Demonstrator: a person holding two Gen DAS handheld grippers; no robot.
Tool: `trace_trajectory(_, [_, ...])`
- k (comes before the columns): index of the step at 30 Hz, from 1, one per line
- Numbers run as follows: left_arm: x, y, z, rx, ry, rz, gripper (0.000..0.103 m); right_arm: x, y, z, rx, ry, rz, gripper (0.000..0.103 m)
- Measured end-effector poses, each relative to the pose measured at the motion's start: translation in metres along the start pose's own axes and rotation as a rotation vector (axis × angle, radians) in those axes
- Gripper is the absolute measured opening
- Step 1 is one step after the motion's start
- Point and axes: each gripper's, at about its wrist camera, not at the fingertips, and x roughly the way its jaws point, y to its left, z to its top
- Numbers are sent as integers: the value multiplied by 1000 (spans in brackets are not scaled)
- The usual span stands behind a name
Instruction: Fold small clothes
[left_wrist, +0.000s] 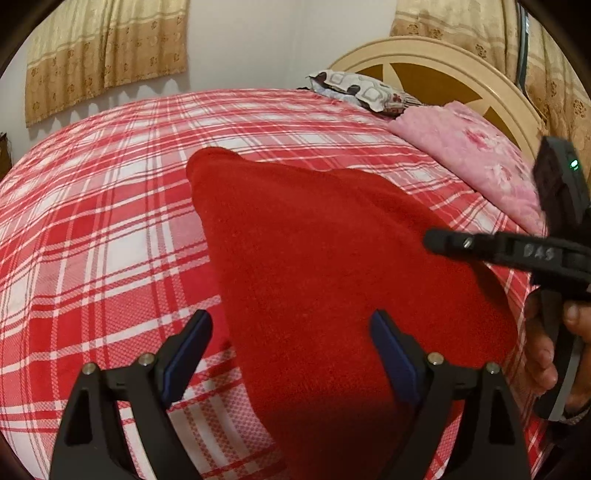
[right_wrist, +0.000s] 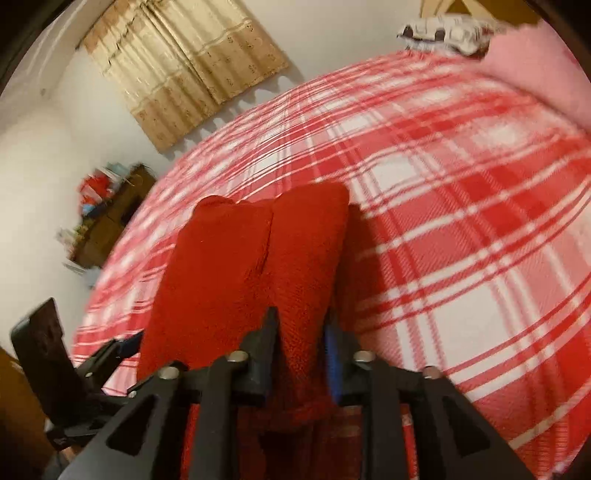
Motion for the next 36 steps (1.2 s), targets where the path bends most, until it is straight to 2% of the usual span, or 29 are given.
trace_trajectory(1, [0, 0, -1, -1, 1, 2, 90, -7, 5, 4, -12, -29, -40, 44])
trace_trajectory(3, [0, 0, -1, 1, 2, 3, 90, -22, 16, 10, -44, -102, -81, 45])
trace_trajectory(5, [0, -3, -1, 14, -1, 11, 90, -37, 35, 16, -111, -172, -70, 46])
trace_trajectory(6, [0, -4, -1, 19, -1, 14, 90, -40, 46, 17, -150, -188, -36, 48])
trace_trajectory(7, [0, -4, 0, 22, -1, 15, 90, -40, 56, 17, -192, -188, 11, 54])
trace_trajectory(10, [1, -3, 0, 17, 3, 14, 90, -21, 80, 18, -308, -113, 118, 57])
trace_trajectory(12, [0, -3, 0, 14, 5, 15, 91, -8, 87, 16, -352, -74, 103, 57])
trace_trajectory(14, [0, -3, 0, 18, 5, 17, 91, 12, 84, 18, -337, -6, 58, 57])
trace_trajectory(18, [1, -3, 0, 33, 9, 17, 92, 35, 45, 19, -197, 85, 48, 57])
trace_trajectory(21, [3, -2, 1, 34, 11, 17, 94, 36, 22, 20, -121, 76, 136, 56])
trace_trajectory(28, [6, -2, 1, 19, 14, 23, 98, 34, 19, 10, -156, 47, 153, 55])
trace_trajectory(33, [5, -5, 2, 30, 20, 26, 99, 30, 7, 5, -134, 16, 206, 55])
trace_trajectory(36, [9, -2, 1, 14, 22, 25, 103, 28, 10, 4, -154, 14, 195, 55])
